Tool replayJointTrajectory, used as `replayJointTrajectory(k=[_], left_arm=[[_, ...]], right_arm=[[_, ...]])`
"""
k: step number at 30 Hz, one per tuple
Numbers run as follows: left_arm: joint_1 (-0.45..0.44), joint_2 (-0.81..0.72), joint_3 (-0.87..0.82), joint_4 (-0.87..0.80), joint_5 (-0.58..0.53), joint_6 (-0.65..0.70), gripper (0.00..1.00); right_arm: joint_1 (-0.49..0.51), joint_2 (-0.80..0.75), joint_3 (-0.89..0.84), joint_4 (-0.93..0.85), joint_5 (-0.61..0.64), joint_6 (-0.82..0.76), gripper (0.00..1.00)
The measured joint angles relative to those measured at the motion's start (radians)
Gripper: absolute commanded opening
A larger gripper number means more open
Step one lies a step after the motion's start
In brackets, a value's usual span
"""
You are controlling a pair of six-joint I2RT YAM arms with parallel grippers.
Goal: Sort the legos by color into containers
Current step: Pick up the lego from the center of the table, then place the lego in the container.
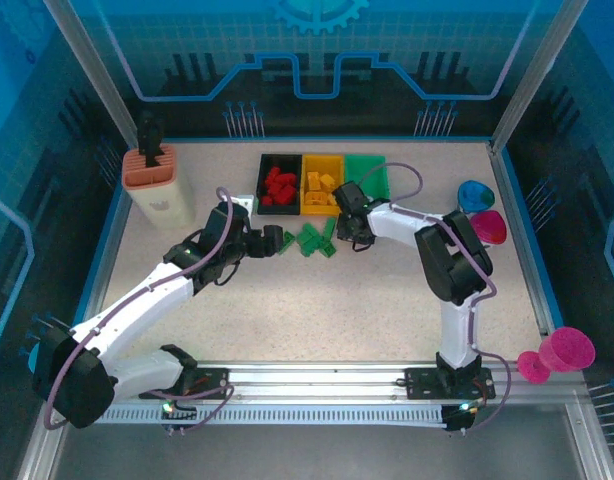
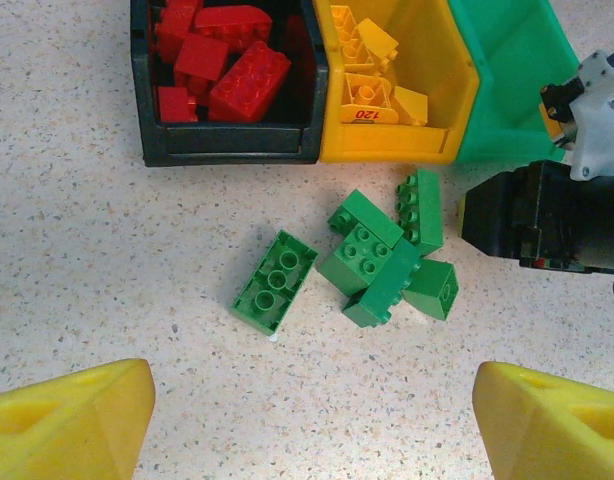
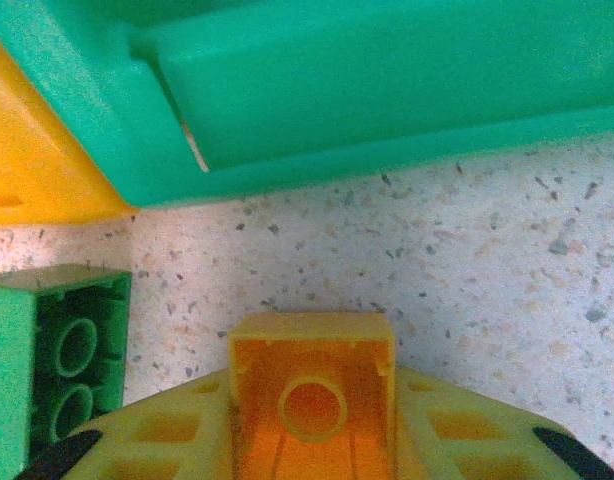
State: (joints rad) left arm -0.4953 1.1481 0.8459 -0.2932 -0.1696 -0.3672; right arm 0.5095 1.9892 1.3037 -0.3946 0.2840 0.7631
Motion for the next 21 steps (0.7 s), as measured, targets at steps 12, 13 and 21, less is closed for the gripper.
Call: replayJointTrajectory(k=[12, 13, 21], left_arm=[[0.0, 0.0, -0.006, 0.003, -0.018, 0.001, 0.84], [0.0, 0.002, -0.009, 0.003, -0.018, 0.001, 0.84], [0.0, 0.048, -0.051, 0.003, -0.017, -0.016, 0.86]], right_arm=[[0.022, -0.103, -0.024, -0.071, 0.048, -0.02, 0.3], [0.029, -0.119, -0.017, -0.083, 0.055, -0.026, 0.31], [0.04, -0.113, 0.295, -0.13, 0.054, -0.134, 0.33]])
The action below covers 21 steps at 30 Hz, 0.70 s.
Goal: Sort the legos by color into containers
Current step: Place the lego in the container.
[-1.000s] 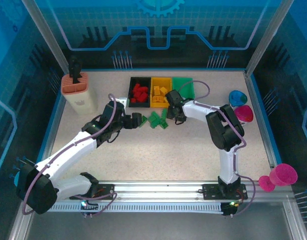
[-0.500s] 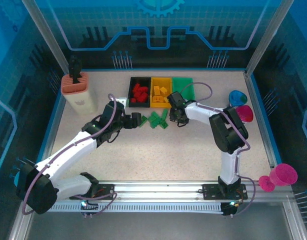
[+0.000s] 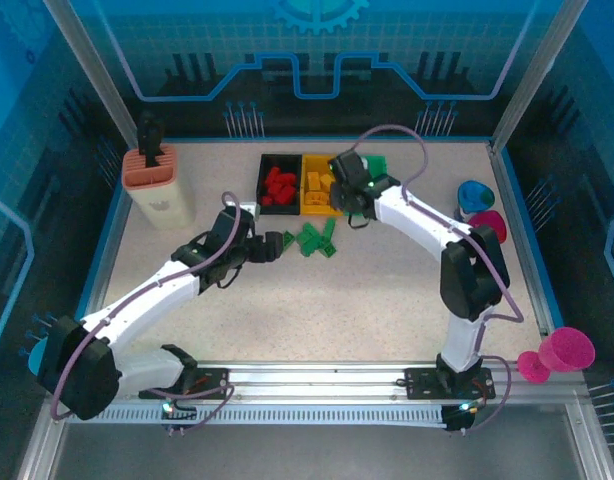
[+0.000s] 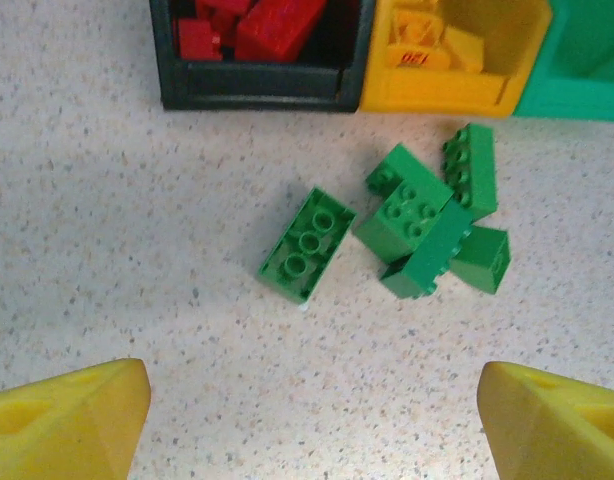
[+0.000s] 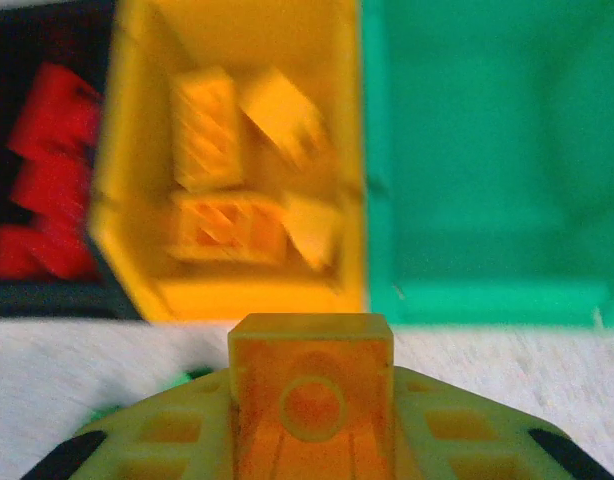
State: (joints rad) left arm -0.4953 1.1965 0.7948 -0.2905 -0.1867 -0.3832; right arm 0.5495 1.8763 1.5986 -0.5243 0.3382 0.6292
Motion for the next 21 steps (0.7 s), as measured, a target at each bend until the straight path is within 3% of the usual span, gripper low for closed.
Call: replayJointTrajectory(k=[7, 8, 10, 11, 16, 21], left_arm=[[0.0, -0.033, -0.059, -0.004, 0.012, -0.049, 0.85], [0.0, -0.042, -0.065, -0.003, 0.017, -0.056, 0.85], [0.0, -0.054, -0.073, -0.004, 0.02, -0.064, 0.85], [0.0, -0.059, -0.076, -0.004, 0.022, -0.065, 0.85], [0.0, -0.064, -0.079, -0.013, 0.026, -0.076, 0.85], [0.0, -0.058, -0.079, -0.009, 0.027, -0.083, 0.85]], right_arm=[[-0.027, 0.269, 0.374, -0.042, -0.044, -0.09, 0.36], [-0.031, 0.308, 0.408, -0.058, -0.048, -0.099, 0.42], [-0.039, 0.374, 0.463, -0.09, -0.052, -0.121, 0.65], [-0.041, 0.4, 0.485, -0.107, -0.055, -0.13, 0.69], [-0.044, 0.407, 0.483, -0.121, -0.071, -0.171, 0.73], [-0.028, 0.237, 0.271, -0.056, -0.099, -0.202, 0.72]])
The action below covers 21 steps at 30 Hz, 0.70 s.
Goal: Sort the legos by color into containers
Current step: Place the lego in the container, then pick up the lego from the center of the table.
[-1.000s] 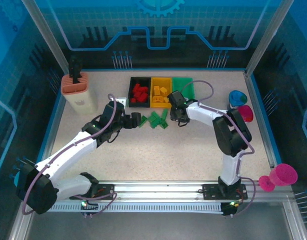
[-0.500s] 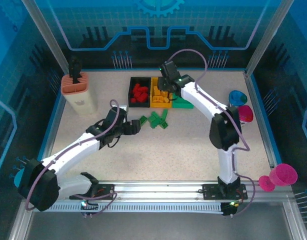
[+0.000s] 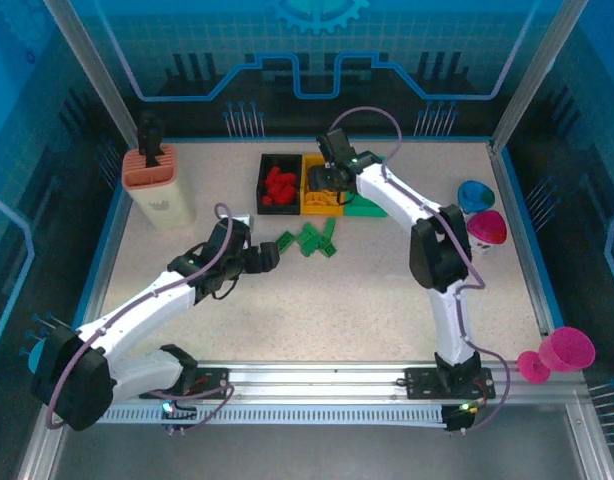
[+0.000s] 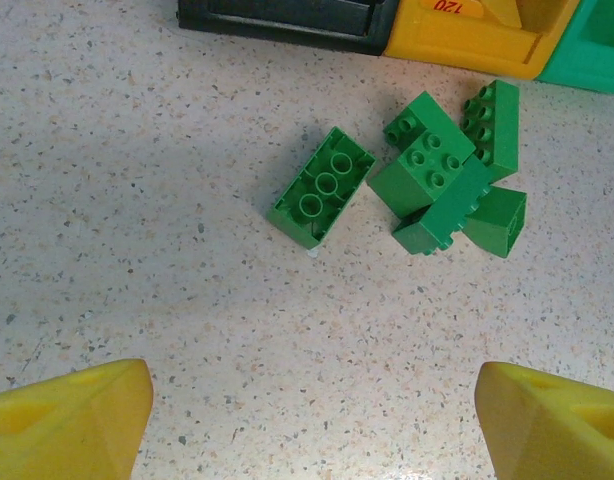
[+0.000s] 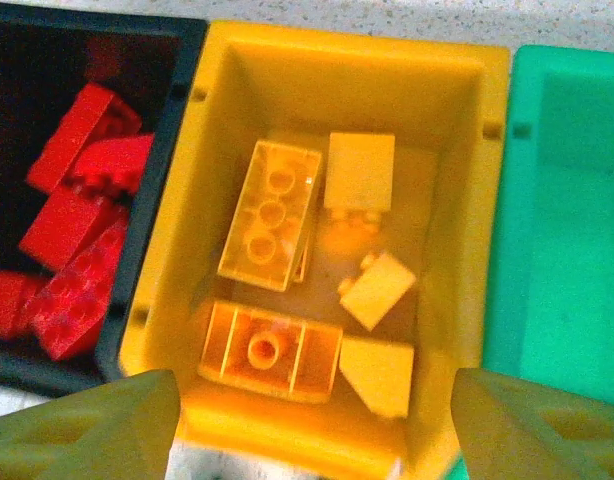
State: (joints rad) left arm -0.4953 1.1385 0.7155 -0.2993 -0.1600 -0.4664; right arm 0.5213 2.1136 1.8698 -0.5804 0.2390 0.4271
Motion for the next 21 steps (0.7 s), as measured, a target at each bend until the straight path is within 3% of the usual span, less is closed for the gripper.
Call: replayJointTrajectory(k=[4, 8, 13, 21], left_arm=[[0.0, 0.097, 0.01, 0.021, 0.002, 0.001, 0.85], [0.0, 0.284, 0.08, 0.02, -0.006, 0.024, 0.77], [0.001, 0.495, 0.248, -0.002, -0.04, 0.087, 0.76], [0.002, 0.688, 0.419, -0.043, -0.054, 0.164, 0.72]], right_arm=[[0.027, -0.196, -0.23, 0.079, -0.022, -0.01, 0.72], [0.041, -0.36, -0.432, 0.154, -0.042, -0.002, 0.72], [0.037, -0.479, -0.609, 0.198, -0.04, 0.012, 0.71], [-0.035, -0.597, -0.792, 0.221, -0.048, 0.041, 0.71]])
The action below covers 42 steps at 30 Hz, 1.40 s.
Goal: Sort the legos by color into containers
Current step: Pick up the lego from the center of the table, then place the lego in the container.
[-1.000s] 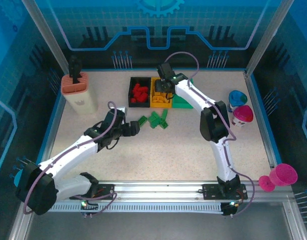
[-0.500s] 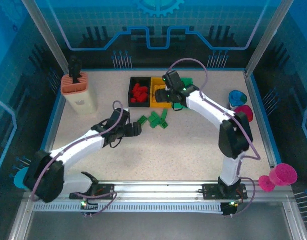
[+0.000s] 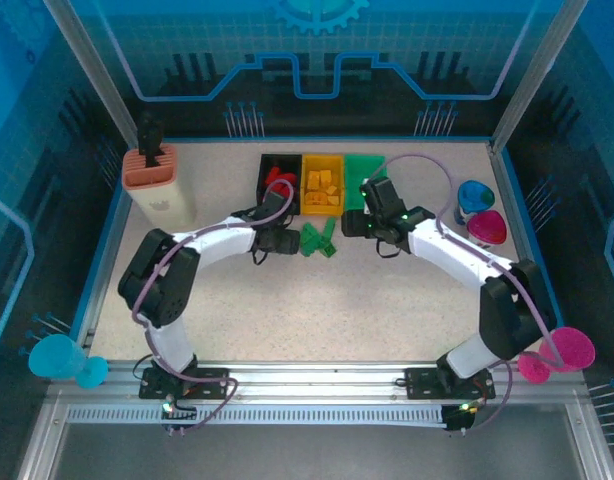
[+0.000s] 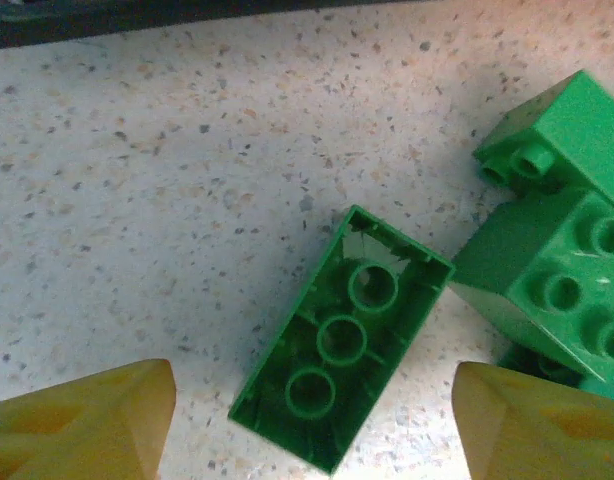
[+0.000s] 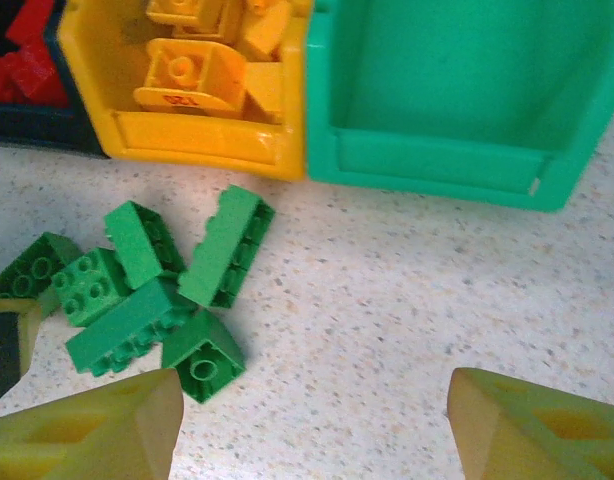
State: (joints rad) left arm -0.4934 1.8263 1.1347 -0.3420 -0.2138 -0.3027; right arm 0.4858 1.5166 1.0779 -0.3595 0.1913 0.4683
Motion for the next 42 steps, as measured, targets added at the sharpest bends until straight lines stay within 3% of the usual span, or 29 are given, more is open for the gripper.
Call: replayJointTrajectory(k=[4, 8, 10, 14, 18, 22, 27, 36, 42], left_arm=[[0.0, 0.053, 0.029, -0.024, 0.001, 0.02, 0.64], [0.0, 0.096, 0.062, -0.052, -0.004, 0.038, 0.41], [0.0, 0.096, 0.072, -0.058, 0.0, 0.037, 0.35], [-0.002, 0.062, 0.072, -0.079, 0.015, 0.028, 0.35], [-0.002, -0.098, 0.078, -0.067, 0.056, 0.022, 0.36], [-0.002, -0.145, 0.209, -0.011, 0.133, 0.025, 0.36], [-0.019, 0.032, 0.465, 0.062, 0.232, 0.026, 0.36], [-0.092, 0.279, 0.613, 0.058, 0.306, 0.041, 0.37], [-0.106, 0.396, 0.799, 0.039, 0.325, 0.041, 0.38]], right_arm=[[-0.03, -0.064, -0.046, 0.011, -0.013, 0.006, 0.71], [-0.053, -0.122, -0.079, 0.028, -0.022, 0.013, 0.7], [-0.064, -0.149, -0.095, 0.032, -0.027, 0.014, 0.7], [-0.087, -0.199, -0.121, 0.032, -0.037, 0.022, 0.7], [-0.108, -0.247, -0.153, 0.038, -0.048, 0.033, 0.69], [-0.121, -0.256, -0.171, 0.045, -0.063, 0.045, 0.69], [-0.122, -0.266, -0.206, 0.064, -0.08, 0.064, 0.69], [-0.166, -0.34, -0.274, 0.064, -0.094, 0.078, 0.68], [-0.198, -0.411, -0.322, 0.066, -0.095, 0.09, 0.67]])
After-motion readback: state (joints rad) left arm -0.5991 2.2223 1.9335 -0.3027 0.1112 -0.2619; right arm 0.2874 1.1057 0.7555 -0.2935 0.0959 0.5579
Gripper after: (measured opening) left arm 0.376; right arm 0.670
